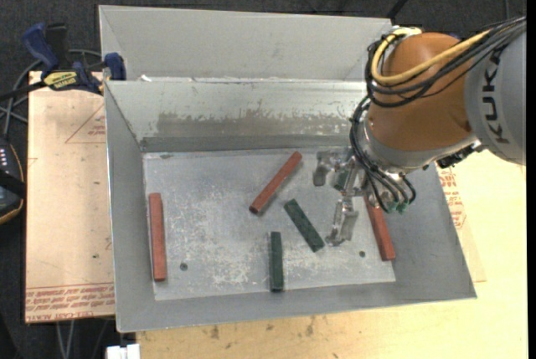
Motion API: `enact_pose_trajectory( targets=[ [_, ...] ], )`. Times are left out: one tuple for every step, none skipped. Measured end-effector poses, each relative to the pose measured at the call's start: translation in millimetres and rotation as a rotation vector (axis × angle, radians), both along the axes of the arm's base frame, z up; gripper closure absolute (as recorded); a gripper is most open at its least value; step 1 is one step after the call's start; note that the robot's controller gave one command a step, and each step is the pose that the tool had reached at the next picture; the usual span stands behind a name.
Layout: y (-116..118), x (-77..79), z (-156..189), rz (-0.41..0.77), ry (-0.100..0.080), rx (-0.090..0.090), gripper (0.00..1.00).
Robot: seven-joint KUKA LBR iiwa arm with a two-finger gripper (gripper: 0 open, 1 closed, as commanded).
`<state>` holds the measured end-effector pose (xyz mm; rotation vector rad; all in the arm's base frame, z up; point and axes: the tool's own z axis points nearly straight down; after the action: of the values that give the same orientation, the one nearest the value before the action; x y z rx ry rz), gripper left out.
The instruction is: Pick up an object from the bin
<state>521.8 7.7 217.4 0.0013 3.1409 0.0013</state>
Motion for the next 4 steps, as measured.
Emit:
enact_pose_trajectory(
  targets=[
    [12,42.4,-88,0.230,0.003,0.001,0.00],
    [39,102.4,-146,0.419,-0.001,0.001,0.00],
    [37,103.3,-144,0.417,-0.004,0.001,1.00],
    [37,103.2,-144,0.417,-0.004,0.001,0.00]
  ],
)
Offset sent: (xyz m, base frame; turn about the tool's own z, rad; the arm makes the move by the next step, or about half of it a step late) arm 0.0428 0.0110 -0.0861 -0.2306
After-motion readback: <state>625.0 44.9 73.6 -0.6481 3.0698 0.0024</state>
